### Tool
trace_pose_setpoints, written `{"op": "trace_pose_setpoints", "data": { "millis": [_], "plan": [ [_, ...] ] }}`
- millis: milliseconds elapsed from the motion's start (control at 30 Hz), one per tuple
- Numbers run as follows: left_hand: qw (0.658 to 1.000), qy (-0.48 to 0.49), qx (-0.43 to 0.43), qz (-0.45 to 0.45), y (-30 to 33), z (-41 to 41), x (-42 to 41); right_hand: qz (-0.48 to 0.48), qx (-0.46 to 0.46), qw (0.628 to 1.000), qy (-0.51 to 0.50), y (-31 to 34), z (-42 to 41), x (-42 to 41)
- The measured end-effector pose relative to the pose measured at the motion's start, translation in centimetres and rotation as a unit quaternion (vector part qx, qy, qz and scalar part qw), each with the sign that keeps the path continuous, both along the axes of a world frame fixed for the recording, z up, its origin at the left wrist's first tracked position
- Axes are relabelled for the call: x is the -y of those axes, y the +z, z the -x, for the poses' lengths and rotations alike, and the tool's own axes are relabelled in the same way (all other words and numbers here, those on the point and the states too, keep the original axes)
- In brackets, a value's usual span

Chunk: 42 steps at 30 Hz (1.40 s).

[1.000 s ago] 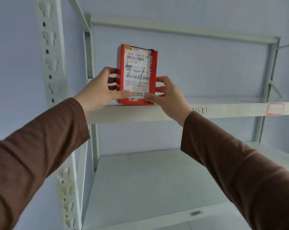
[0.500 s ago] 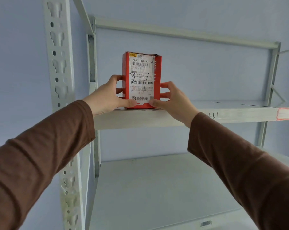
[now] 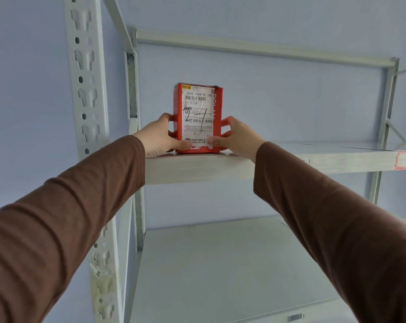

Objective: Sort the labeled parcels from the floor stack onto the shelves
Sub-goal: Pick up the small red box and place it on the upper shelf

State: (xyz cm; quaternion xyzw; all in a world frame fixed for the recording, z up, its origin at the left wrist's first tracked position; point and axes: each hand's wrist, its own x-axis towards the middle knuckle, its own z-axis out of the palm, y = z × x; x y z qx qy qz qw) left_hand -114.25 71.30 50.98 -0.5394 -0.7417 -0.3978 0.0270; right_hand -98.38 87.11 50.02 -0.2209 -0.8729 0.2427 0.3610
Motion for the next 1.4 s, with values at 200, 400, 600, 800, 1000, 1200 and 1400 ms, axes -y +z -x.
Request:
{"op": "trace_pose_setpoints", "data": {
  "millis": [200,400,600,800,1000,1200,1400],
  "plan": [
    [1.000,0.006,0.011,-0.003,-0.2,0.4,-0.5,-0.003,0.004,1.000,-0.010,-0.1,0.5,-0.4],
    [0.999,0.025,0.029,0.001,-0.3,0.7,-0.2,0.017,0.016,0.999,-0.023,0.0,0.4,-0.7],
    [0.998,0.054,0.010,-0.017,-0.3,-0.1,0.4,0.020,0.016,0.999,-0.045,0.0,-0.3,0.2],
    [0.988,0.078,-0.096,-0.096,-2.0,-2.3,2.0,0.010,-0.041,0.998,-0.055,-1.4,-2.6,2.3],
    [0.951,0.051,-0.217,-0.217,-4.8,-5.9,2.9,-0.134,-0.064,0.979,-0.143,-3.6,-6.7,6.1],
    [0.933,0.003,-0.318,-0.166,-8.5,-11.2,1.8,-0.247,0.006,0.934,-0.259,-8.0,-13.5,9.5],
    [0.941,-0.131,-0.305,-0.073,-13.6,-19.5,-1.2,-0.242,0.103,0.887,-0.380,-14.3,-23.1,12.1]
  ]
}}
